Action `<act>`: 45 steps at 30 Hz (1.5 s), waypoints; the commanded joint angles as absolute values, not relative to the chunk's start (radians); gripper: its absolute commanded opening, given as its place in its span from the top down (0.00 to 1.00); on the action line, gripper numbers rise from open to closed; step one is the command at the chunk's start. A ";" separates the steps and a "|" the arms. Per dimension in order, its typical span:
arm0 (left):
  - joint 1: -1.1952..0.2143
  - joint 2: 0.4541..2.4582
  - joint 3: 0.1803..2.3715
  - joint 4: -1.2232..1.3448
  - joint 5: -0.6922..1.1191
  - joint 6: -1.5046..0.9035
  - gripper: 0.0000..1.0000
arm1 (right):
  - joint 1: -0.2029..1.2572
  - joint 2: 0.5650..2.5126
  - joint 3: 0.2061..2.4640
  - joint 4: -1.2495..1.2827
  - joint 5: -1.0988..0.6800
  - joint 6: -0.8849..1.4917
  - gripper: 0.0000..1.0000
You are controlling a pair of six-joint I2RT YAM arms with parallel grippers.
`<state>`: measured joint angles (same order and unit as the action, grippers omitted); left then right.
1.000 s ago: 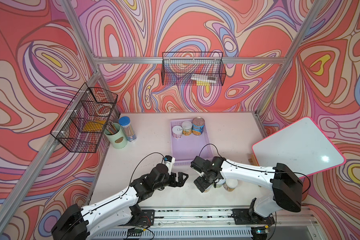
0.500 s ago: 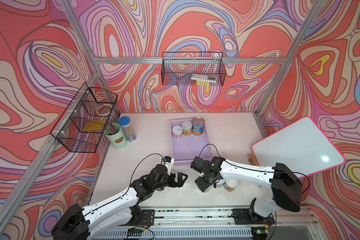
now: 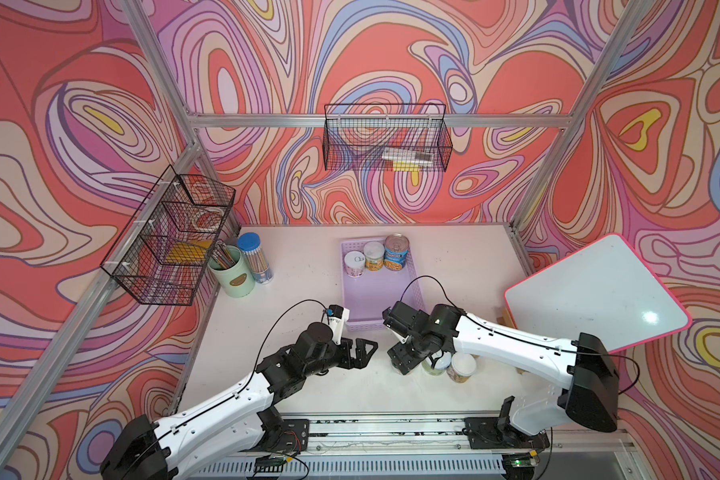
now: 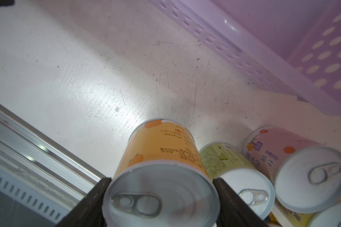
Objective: Put the canned food in the basket
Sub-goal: Pick up the canned food from the center of the board, then place the canned food in the basket.
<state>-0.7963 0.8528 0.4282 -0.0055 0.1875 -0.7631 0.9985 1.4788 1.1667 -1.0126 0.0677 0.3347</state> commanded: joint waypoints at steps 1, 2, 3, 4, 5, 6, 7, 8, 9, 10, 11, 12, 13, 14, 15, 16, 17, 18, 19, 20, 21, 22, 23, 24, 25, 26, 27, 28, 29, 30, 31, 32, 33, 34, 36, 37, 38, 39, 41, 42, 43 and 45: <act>-0.774 0.825 0.471 -0.074 0.166 -0.717 0.01 | 1.005 1.439 1.221 -1.063 0.107 0.336 0.36; -0.766 0.823 0.479 -0.087 0.168 -0.714 0.01 | 1.005 1.434 1.228 -1.069 0.113 0.334 0.36; -0.757 0.819 0.485 -0.098 0.167 -0.709 0.01 | 1.005 1.432 1.232 -1.069 0.116 0.332 0.36; -0.753 0.814 0.487 -0.103 0.166 -0.709 0.01 | 1.005 1.430 1.236 -1.072 0.118 0.331 0.36; -0.750 0.807 0.485 -0.103 0.165 -0.710 0.01 | 1.005 1.426 1.236 -1.072 0.119 0.333 0.36; -0.748 0.799 0.484 -0.104 0.165 -0.713 0.01 | 1.005 1.426 1.239 -1.073 0.119 0.333 0.36; -0.747 0.794 0.482 -0.104 0.167 -0.714 0.01 | 1.005 1.426 1.242 -1.074 0.121 0.333 0.36; -0.746 0.790 0.482 -0.105 0.171 -0.713 0.01 | 1.005 1.427 1.247 -1.074 0.123 0.332 0.36; -0.745 0.790 0.482 -0.107 0.172 -0.714 0.01 | 1.006 1.427 1.251 -1.073 0.124 0.333 0.36; -0.745 0.791 0.482 -0.107 0.172 -0.712 0.01 | 1.006 1.427 1.255 -1.072 0.125 0.331 0.36; -0.744 0.792 0.483 -0.107 0.173 -0.711 0.01 | 1.005 1.428 1.259 -1.072 0.130 0.329 0.36; -0.743 0.796 0.484 -0.104 0.172 -0.710 0.01 | 1.005 1.429 1.266 -1.074 0.136 0.326 0.36; -0.742 0.800 0.486 -0.100 0.174 -0.709 0.01 | 1.005 1.428 1.272 -1.071 0.144 0.323 0.36; -0.739 0.805 0.494 -0.102 0.173 -0.705 0.01 | 1.004 1.426 1.279 -1.068 0.151 0.319 0.36; -0.734 0.811 0.503 -0.106 0.170 -0.702 0.01 | 1.003 1.426 1.288 -1.065 0.160 0.316 0.36; -0.728 0.817 0.506 -0.107 0.166 -0.697 0.01 | 1.001 1.427 1.299 -1.063 0.170 0.315 0.36; -0.719 0.823 0.524 -0.106 0.168 -0.692 0.01 | 0.996 1.430 1.312 -1.060 0.177 0.310 0.36; -0.710 0.829 0.547 -0.100 0.170 -0.689 0.01 | 0.989 1.433 1.323 -1.056 0.180 0.307 0.36; -0.698 0.837 0.556 -0.093 0.177 -0.683 0.01 | 0.980 1.438 1.336 -1.052 0.183 0.303 0.36; -0.684 0.849 0.566 -0.088 0.188 -0.677 0.01 | 0.968 1.446 1.350 -1.048 0.185 0.297 0.36; -0.672 0.860 0.574 -0.083 0.201 -0.672 0.01 | 0.960 1.451 1.363 -1.044 0.188 0.292 0.36; -0.660 0.874 0.587 -0.083 0.214 -0.663 0.01 | 0.948 1.461 1.379 -1.043 0.190 0.286 0.36; -0.650 0.886 0.601 -0.083 0.223 -0.652 0.01 | 0.936 1.473 1.396 -1.045 0.192 0.281 0.36; -0.644 0.895 0.612 -0.085 0.230 -0.641 0.01 | 0.926 1.483 1.410 -1.043 0.195 0.274 0.36; -0.636 0.909 0.626 -0.087 0.234 -0.626 0.01 | 0.912 1.494 1.427 -1.043 0.199 0.268 0.36; -0.629 0.921 0.641 -0.093 0.241 -0.612 0.01 | 0.897 1.504 1.444 -1.043 0.201 0.261 0.36; -0.621 0.934 0.654 -0.099 0.246 -0.595 0.01 | 0.882 1.514 1.459 -1.039 0.202 0.257 0.36; -0.613 0.947 0.668 -0.104 0.250 -0.580 0.01 | 0.861 1.526 1.476 -1.036 0.197 0.253 0.36; -0.601 0.963 0.680 -0.104 0.259 -0.567 0.01 | 0.841 1.534 1.491 -1.030 0.189 0.247 0.36; -0.592 0.976 0.690 -0.102 0.269 -0.555 0.01 | 0.825 1.544 1.502 -1.024 0.183 0.244 0.36; -0.580 0.993 0.705 -0.101 0.280 -0.543 0.01 | 0.804 1.557 1.518 -1.022 0.173 0.242 0.36; -0.571 1.010 0.719 -0.100 0.289 -0.530 0.01 | 0.785 1.571 1.533 -1.018 0.169 0.240 0.36; -0.562 1.024 0.731 -0.098 0.294 -0.523 0.01 | 0.771 1.584 1.543 -1.013 0.168 0.237 0.36; -0.552 1.042 0.745 -0.093 0.305 -0.514 0.01 | 0.758 1.599 1.557 -1.010 0.170 0.235 0.36; -0.536 1.075 0.772 -0.086 0.325 -0.495 0.01 | 0.730 1.633 1.583 -1.004 0.174 0.232 0.36; -0.531 1.094 0.789 -0.086 0.331 -0.482 0.01 | 0.715 1.648 1.594 -0.998 0.175 0.231 0.36; -0.526 1.114 0.802 -0.085 0.333 -0.470 0.01 | 0.703 1.663 1.606 -0.995 0.173 0.230 0.36; -0.524 1.136 0.819 -0.086 0.338 -0.456 0.01 | 0.692 1.681 1.619 -0.985 0.167 0.226 0.37; -0.521 1.183 0.859 -0.092 0.341 -0.434 0.01 | 0.674 1.712 1.644 -0.968 0.160 0.214 0.37; -0.520 1.206 0.874 -0.086 0.353 -0.417 0.01 | 0.663 1.733 1.662 -0.966 0.158 0.212 0.37; -0.519 1.227 0.888 -0.075 0.369 -0.399 0.01 | 0.653 1.753 1.681 -0.962 0.154 0.209 0.37; -0.518 1.259 0.912 -0.059 0.388 -0.361 0.01 | 0.634 1.809 1.719 -0.964 0.155 0.210 0.37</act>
